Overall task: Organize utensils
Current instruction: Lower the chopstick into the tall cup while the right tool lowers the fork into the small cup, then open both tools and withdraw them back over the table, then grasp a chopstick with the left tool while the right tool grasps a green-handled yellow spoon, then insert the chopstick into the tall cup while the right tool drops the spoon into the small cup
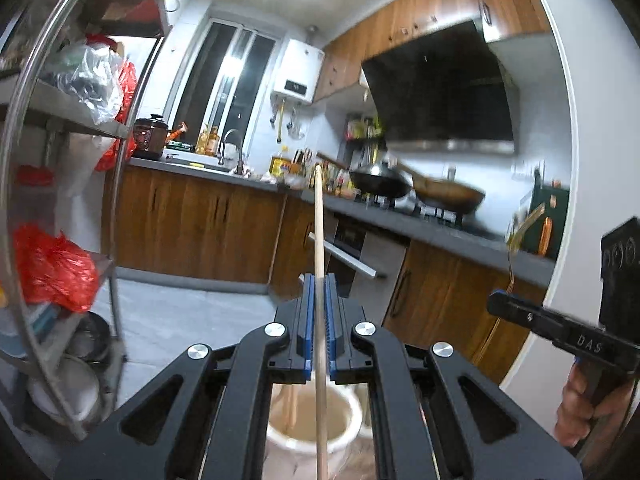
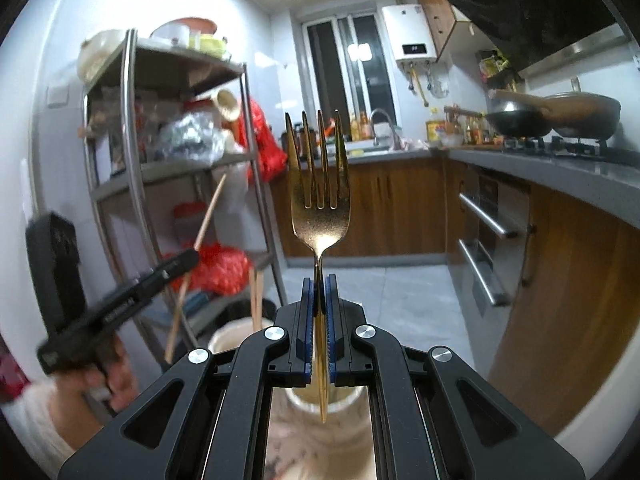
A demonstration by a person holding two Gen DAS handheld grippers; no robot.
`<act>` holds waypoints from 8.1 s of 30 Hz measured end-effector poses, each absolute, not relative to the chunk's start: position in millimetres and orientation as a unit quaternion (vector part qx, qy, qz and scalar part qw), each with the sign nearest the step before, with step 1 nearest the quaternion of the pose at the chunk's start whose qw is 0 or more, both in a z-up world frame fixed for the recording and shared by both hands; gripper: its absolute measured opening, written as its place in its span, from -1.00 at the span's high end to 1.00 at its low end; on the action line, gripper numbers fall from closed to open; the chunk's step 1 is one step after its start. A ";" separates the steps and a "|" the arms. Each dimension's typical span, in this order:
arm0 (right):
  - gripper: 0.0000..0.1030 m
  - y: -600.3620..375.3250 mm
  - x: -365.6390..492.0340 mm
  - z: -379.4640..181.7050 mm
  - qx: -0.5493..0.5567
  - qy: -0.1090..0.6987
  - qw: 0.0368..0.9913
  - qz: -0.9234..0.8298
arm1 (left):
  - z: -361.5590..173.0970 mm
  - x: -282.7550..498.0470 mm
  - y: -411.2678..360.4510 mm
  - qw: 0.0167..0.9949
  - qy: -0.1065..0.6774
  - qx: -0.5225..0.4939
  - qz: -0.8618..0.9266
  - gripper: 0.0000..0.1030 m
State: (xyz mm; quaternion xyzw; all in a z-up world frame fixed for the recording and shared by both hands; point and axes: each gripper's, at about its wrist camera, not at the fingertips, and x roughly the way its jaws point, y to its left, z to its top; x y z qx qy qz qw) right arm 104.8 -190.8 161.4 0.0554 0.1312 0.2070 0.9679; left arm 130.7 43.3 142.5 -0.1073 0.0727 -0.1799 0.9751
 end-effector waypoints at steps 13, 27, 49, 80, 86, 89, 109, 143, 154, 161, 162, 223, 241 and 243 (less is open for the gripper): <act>0.87 -178.8 147.4 128.4 0.076 0.140 0.970 0.185 | 103.3 169.6 27.0 0.984 0.074 -0.103 -0.127 0.91; 0.87 -174.2 163.3 77.0 0.078 0.221 0.958 0.164 | 74.8 152.7 34.2 0.985 0.143 -0.050 -0.084 0.91; 0.85 -171.8 180.9 69.1 0.074 0.235 0.959 0.137 | 74.4 152.9 31.1 0.984 0.163 -0.034 -0.062 0.49; -0.90 -216.3 103.4 91.9 0.076 0.216 0.963 0.145 | 101.1 74.9 29.5 0.988 0.138 0.012 -0.069 -0.90; -0.90 -220.9 80.7 79.5 0.040 0.240 0.961 0.133 | 96.3 59.4 27.0 0.983 0.167 0.008 -0.082 -0.90; -0.90 -223.9 74.8 71.1 0.031 0.259 0.958 0.120 | 91.8 53.7 25.9 0.979 0.184 0.009 -0.082 -0.90; -0.90 -237.2 48.2 3.6 0.006 0.355 0.929 0.099 | -2.2 44.1 -18.6 0.933 0.336 0.027 -0.125 -0.89; 0.68 -191.3 37.4 -29.2 -0.055 0.442 0.871 0.207 | -37.5 36.8 -72.9 0.872 0.427 0.107 -0.214 0.81; 0.60 -204.8 52.8 -27.7 -0.056 0.456 0.867 0.191 | -30.7 51.0 -39.7 0.864 0.453 0.128 -0.177 0.79; 0.58 -189.9 78.5 -28.7 -0.065 0.460 0.863 0.199 | -31.4 72.4 -34.5 0.864 0.473 0.061 -0.161 0.51; 0.58 -188.2 80.4 -28.6 -0.069 0.459 0.863 0.198 | -31.0 72.8 -33.9 0.864 0.475 0.061 -0.155 0.40; 0.80 -194.7 55.4 53.7 0.000 0.269 0.929 0.252 | 53.1 44.9 27.6 0.947 0.255 0.059 -0.186 0.88; 0.80 -183.8 152.6 114.6 0.138 0.141 0.948 0.251 | 139.3 149.2 28.3 0.974 0.105 -0.076 -0.183 0.88; 0.80 -182.0 161.9 111.1 0.149 0.132 0.949 0.246 | 135.0 159.9 22.9 0.978 0.096 -0.077 -0.171 0.88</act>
